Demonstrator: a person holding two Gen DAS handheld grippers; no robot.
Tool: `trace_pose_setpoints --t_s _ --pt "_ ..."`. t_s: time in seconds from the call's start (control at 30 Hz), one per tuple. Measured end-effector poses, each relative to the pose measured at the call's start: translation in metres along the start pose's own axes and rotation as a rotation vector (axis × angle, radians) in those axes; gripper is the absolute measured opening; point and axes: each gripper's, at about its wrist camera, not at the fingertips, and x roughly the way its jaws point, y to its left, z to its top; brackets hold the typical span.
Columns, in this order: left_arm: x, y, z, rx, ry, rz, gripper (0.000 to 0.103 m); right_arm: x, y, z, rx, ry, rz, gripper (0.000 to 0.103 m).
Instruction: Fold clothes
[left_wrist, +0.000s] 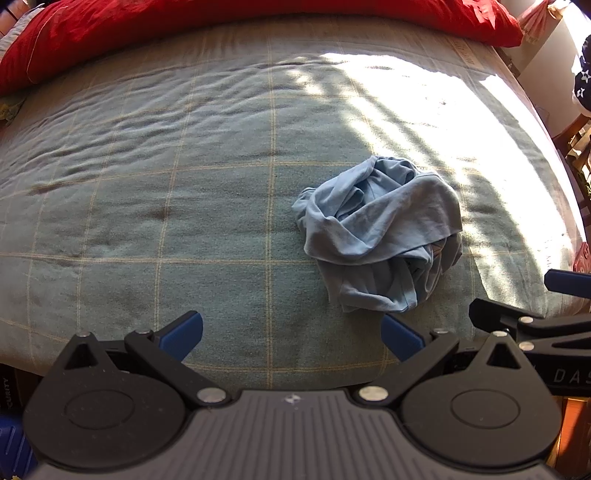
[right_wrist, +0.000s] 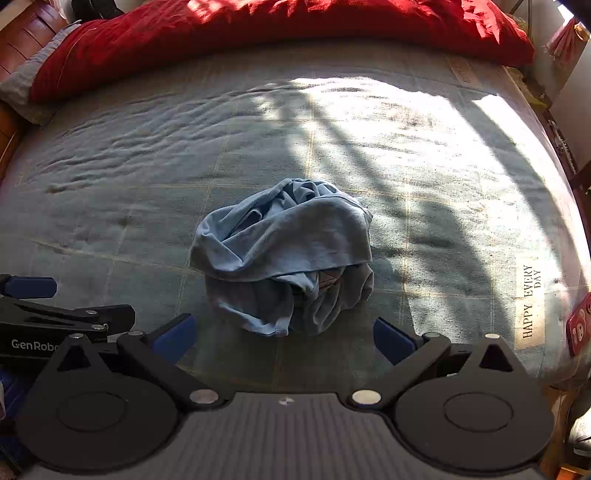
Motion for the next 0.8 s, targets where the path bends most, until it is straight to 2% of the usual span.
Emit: trace_pose_setpoints --t_s 0.8 --pt "0.0016 -0.0026 0.0021 0.009 0.009 -0.008 0.102 0.0001 -0.0042 0.0032 0.010 0.004 0.008 0.103"
